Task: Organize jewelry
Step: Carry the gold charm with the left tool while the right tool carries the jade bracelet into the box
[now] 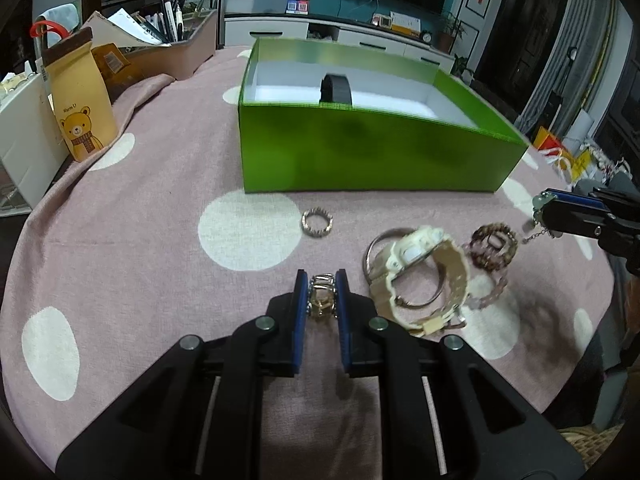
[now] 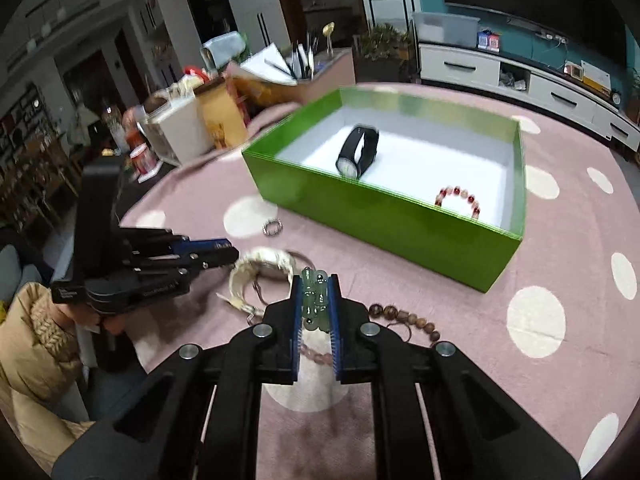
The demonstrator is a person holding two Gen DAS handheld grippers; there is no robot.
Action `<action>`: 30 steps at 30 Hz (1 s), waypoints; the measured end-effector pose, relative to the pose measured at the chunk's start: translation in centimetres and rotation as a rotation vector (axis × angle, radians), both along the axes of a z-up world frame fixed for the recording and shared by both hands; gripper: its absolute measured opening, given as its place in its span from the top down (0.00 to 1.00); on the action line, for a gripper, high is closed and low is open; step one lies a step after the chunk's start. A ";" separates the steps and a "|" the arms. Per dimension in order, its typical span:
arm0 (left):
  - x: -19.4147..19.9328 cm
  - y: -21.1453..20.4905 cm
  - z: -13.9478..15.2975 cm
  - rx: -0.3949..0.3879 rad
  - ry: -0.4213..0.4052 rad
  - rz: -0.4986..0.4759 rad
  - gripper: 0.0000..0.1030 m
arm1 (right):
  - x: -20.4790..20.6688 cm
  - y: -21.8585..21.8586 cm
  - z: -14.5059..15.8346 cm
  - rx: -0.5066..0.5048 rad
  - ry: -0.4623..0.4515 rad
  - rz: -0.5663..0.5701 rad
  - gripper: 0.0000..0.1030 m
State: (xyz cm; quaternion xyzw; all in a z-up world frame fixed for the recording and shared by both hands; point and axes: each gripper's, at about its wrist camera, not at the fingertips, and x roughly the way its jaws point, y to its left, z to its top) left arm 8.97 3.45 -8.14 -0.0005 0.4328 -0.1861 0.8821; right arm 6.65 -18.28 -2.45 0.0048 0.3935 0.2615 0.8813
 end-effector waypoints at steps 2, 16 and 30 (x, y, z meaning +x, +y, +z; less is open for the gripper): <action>0.0 0.1 0.7 -0.006 -0.013 0.005 0.87 | -0.2 -0.3 0.9 0.009 -0.023 -0.004 0.89; 3.3 -0.5 9.6 -0.093 -0.145 -0.017 0.87 | 1.5 -2.2 6.1 0.046 -0.166 -0.062 0.89; 10.6 -5.5 12.4 -0.079 -0.131 -0.058 0.87 | 8.6 -5.2 5.1 0.065 -0.127 -0.172 0.89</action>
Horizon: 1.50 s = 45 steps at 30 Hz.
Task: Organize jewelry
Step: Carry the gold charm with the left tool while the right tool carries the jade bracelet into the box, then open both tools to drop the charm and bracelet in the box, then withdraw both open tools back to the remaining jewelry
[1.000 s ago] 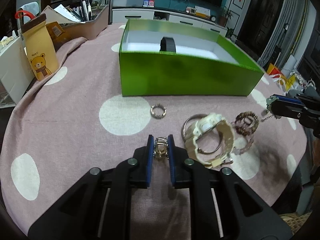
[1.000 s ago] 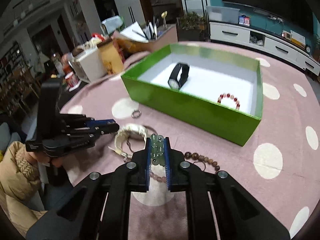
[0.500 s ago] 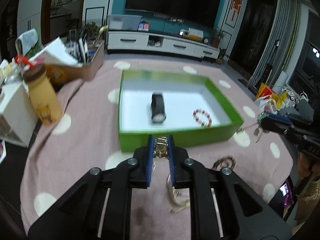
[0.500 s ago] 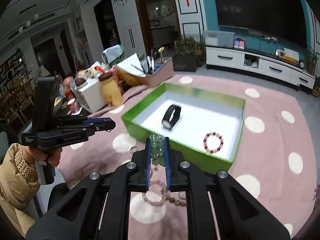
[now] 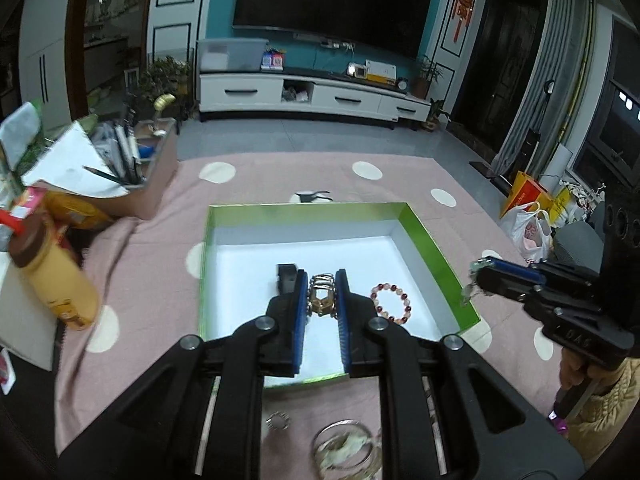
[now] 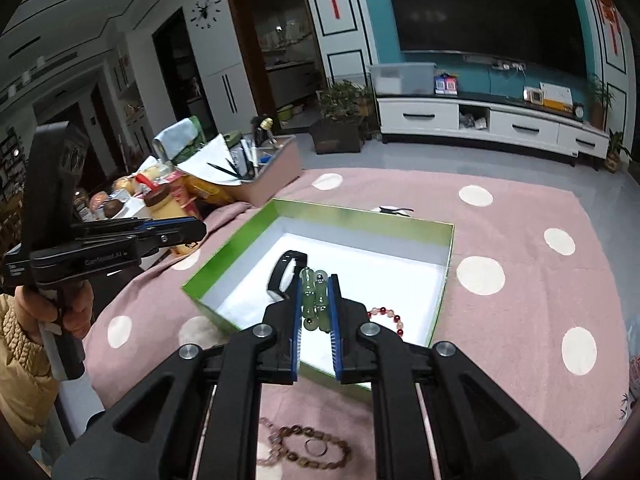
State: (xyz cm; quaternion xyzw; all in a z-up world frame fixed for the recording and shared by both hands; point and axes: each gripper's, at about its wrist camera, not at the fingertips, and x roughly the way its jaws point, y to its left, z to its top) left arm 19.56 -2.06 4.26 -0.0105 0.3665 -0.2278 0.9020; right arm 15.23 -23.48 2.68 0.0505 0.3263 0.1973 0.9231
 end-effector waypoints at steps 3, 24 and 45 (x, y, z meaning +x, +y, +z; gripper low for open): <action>1.5 -1.4 -1.3 -0.003 0.041 -0.009 0.87 | 1.3 -0.3 -1.0 -0.004 0.025 -0.011 0.89; 4.3 -5.2 -5.6 0.044 0.122 -0.042 0.57 | 4.3 -2.9 -4.0 0.047 0.097 -0.106 0.66; -3.7 0.7 -2.8 0.008 0.062 0.042 0.46 | -5.6 -4.8 -2.1 0.061 0.055 -0.137 0.64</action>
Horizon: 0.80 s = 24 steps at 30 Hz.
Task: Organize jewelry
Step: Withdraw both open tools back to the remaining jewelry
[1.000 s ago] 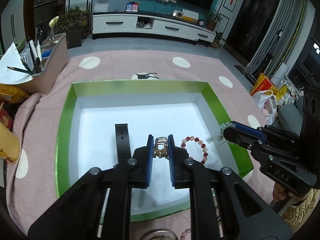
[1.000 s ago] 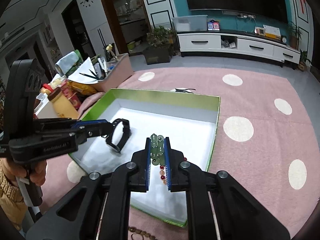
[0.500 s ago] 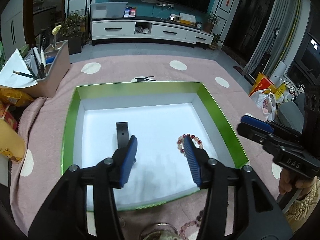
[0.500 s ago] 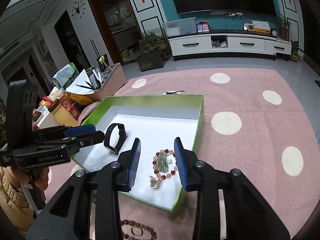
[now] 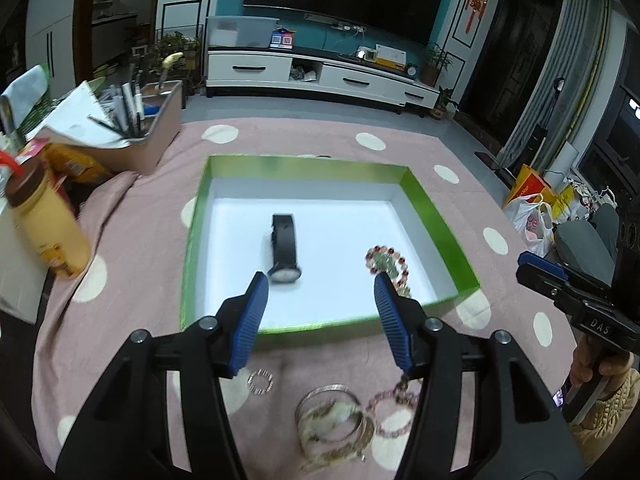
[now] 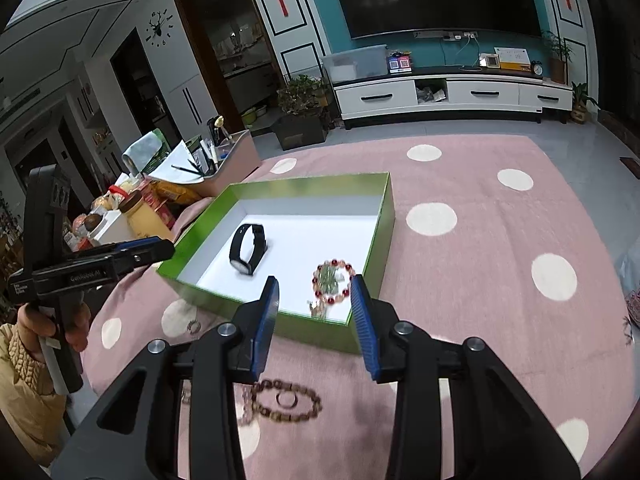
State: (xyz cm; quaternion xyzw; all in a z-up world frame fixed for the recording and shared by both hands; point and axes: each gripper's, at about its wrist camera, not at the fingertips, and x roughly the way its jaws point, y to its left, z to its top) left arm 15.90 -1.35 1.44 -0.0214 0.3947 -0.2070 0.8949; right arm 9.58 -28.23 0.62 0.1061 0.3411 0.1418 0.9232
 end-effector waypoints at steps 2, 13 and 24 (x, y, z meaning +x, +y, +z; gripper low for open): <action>-0.9 0.5 -0.1 0.004 -0.001 0.008 0.46 | -0.9 0.1 -0.1 0.002 0.002 0.002 0.64; -5.6 3.8 -2.6 0.005 0.052 0.072 0.44 | -4.1 0.5 -0.7 0.011 0.020 0.021 0.64; -8.4 4.9 -5.7 -0.044 0.143 0.093 0.44 | -6.4 2.3 -2.9 0.027 0.082 0.081 0.64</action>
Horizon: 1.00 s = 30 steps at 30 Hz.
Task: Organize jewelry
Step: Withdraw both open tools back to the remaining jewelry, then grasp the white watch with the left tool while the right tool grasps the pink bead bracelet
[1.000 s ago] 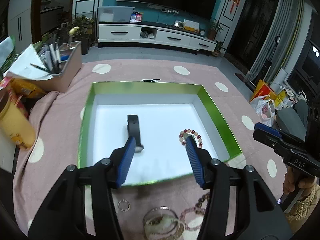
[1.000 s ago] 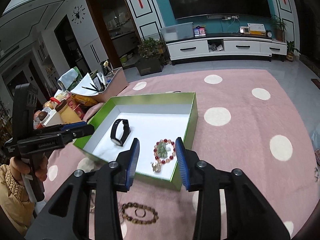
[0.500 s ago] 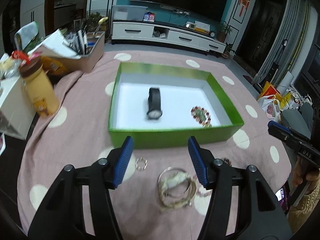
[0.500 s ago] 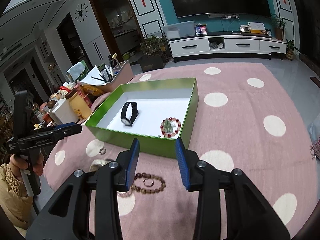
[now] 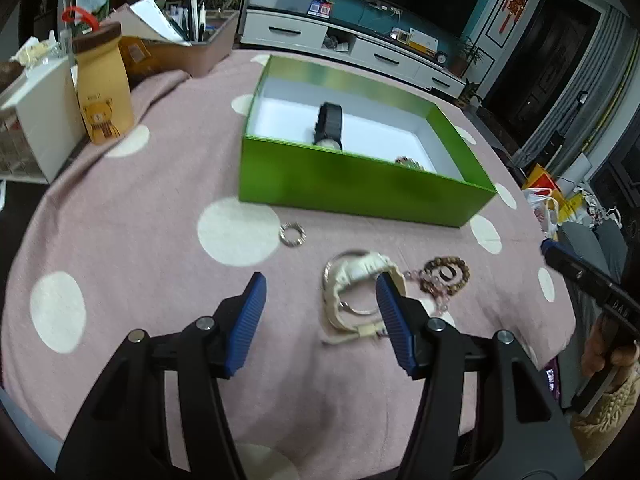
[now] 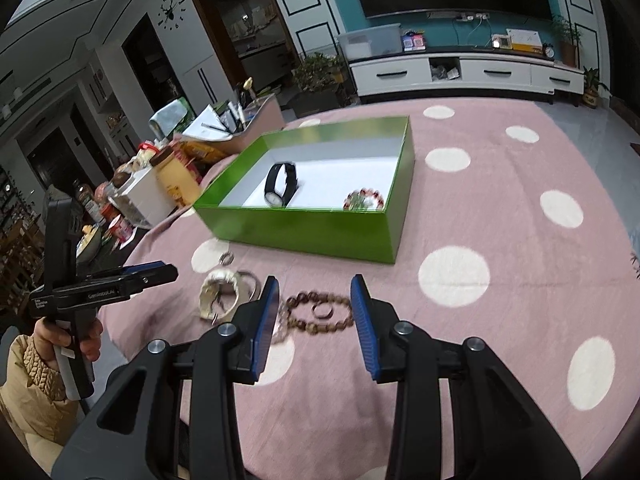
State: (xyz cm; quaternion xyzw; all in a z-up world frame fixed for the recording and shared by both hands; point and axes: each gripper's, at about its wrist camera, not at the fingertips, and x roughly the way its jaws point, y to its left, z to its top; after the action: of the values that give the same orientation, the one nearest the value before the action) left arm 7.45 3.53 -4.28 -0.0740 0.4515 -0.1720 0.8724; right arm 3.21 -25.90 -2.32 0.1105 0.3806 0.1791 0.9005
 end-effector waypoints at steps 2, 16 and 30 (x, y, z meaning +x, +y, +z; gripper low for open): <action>-0.4 -0.6 -0.4 -0.006 0.013 -0.013 0.44 | -0.2 0.5 -0.5 -0.001 0.015 0.013 0.64; 0.4 -3.0 -3.1 0.018 0.087 -0.024 0.64 | -0.2 4.5 -5.1 0.021 0.151 0.125 0.64; 1.7 -3.0 -4.4 0.040 0.127 -0.002 0.92 | 2.9 7.0 -7.2 -0.017 0.189 0.111 0.76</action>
State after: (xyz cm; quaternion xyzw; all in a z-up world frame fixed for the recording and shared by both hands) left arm 9.19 0.56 -8.71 -0.0666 0.5093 -0.1588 0.8432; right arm 6.07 -18.90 -9.54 0.0980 0.4709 0.2140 0.8502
